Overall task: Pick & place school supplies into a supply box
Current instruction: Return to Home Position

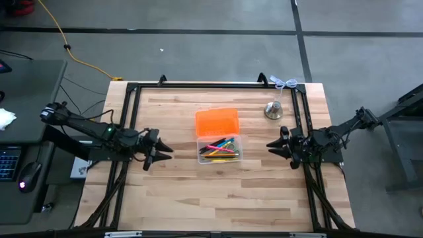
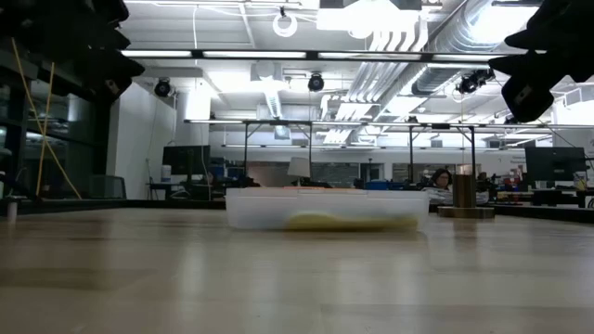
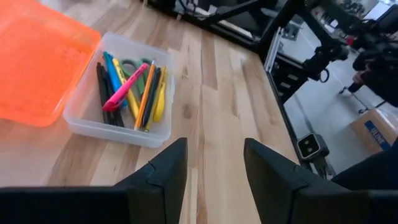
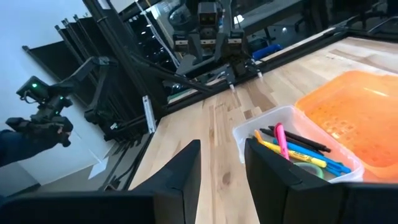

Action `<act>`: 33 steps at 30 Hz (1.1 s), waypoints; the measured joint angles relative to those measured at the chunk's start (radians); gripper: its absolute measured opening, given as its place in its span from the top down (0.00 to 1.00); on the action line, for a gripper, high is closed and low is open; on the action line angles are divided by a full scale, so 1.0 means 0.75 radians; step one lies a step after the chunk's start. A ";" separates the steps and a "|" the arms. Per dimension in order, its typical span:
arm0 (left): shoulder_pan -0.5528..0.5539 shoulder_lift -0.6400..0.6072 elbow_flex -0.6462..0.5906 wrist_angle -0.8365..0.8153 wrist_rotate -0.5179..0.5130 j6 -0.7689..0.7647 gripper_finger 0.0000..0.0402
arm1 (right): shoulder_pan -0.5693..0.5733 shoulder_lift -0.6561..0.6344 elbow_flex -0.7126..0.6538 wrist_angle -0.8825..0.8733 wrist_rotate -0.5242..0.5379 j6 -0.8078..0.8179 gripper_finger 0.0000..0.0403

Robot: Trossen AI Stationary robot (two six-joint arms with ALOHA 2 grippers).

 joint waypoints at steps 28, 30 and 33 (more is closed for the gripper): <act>0.001 -0.373 -0.281 0.002 -0.062 -0.046 0.53 | -0.001 -0.068 0.000 0.020 0.106 -0.115 0.74; 0.001 -0.375 -0.282 -0.004 -0.064 -0.038 0.53 | -0.001 -0.068 0.000 0.020 0.110 -0.115 0.74; 0.001 -0.376 -0.281 -0.004 -0.095 -0.034 0.53 | -0.001 -0.068 0.000 0.020 0.127 -0.120 0.74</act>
